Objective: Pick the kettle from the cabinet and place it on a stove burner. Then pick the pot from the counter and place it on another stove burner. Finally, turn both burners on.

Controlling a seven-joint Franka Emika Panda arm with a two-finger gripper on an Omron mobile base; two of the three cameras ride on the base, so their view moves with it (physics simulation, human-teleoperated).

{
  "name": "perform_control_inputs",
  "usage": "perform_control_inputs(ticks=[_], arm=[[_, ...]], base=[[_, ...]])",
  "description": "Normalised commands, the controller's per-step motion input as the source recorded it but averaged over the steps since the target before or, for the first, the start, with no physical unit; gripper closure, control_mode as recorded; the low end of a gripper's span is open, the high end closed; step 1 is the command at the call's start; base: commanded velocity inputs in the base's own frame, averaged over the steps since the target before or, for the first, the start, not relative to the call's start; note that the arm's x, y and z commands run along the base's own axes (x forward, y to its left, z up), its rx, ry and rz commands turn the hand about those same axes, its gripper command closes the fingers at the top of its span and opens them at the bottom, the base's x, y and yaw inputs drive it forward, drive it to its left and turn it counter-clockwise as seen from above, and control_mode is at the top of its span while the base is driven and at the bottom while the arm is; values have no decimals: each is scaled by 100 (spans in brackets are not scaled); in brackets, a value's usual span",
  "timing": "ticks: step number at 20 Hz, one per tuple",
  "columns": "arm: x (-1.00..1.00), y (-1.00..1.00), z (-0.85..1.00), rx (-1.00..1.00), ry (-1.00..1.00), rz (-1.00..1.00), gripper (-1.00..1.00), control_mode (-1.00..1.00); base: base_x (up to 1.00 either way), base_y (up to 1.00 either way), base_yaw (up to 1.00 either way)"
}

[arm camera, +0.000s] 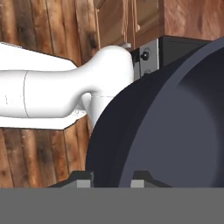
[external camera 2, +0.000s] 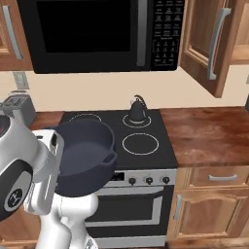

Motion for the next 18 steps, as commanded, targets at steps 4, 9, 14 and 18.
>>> perform_control_inputs(ticks=[4, 9, 14, 18], arm=[[0, 0, 0, 0, 0, 0, 100, 100], [0, 0, 0, 0, 0, 0, 100, 100], [0, 0, 0, 0, 0, 0, 100, 100], [0, 0, 0, 0, 0, 0, 100, 100]], base=[[19, 11, 0], [30, 20, 0], [34, 30, 1], [27, 33, 1]])
